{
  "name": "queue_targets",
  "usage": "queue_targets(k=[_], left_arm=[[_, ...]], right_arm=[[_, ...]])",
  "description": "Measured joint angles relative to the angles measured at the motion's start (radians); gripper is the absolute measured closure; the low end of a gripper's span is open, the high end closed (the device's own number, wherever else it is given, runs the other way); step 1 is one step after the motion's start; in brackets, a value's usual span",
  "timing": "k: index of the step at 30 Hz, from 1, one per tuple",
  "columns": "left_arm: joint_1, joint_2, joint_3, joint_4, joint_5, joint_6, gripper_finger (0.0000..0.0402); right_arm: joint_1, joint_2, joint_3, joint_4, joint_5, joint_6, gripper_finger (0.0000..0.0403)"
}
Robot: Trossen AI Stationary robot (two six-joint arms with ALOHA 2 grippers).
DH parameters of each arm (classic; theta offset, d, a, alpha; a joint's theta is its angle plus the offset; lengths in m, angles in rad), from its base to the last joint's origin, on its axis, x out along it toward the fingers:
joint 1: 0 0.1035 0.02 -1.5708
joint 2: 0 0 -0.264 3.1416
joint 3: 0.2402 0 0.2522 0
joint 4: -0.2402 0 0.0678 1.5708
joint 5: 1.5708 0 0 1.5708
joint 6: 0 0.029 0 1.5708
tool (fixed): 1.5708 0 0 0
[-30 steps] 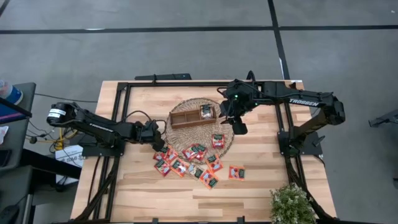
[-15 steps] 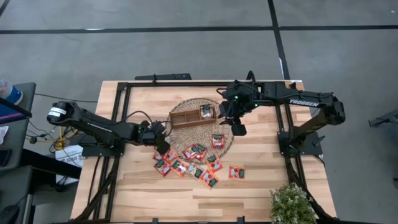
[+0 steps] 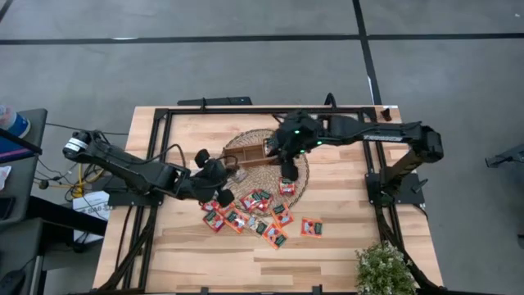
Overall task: Pick & Place Tea
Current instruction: Put the left brown tea bag into the right section of the wooden organizer
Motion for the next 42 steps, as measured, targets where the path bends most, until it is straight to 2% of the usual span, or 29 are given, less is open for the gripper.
queue_targets(k=[7,15,23,34,42], left_arm=[[-0.011,0.000,0.005,0.062,0.021,0.086,0.0401],[-0.011,0.000,0.005,0.063,0.064,0.105,0.0401],[-0.012,0.012,0.005,0.133,0.135,0.181,0.0401],[-0.015,0.012,0.005,0.083,0.136,0.177,0.0401],[-0.029,0.013,0.005,0.140,0.127,0.203,0.0401]], right_arm=[[0.054,0.093,0.000,0.184,-0.119,-0.083,0.0282],[0.069,0.138,0.001,0.274,-0.116,-0.083,0.0282],[0.059,0.140,0.000,0.294,-0.122,-0.076,0.0282],[0.059,0.117,0.000,0.209,-0.124,-0.075,0.0282],[0.060,0.128,0.000,0.221,-0.124,-0.075,0.0282]])
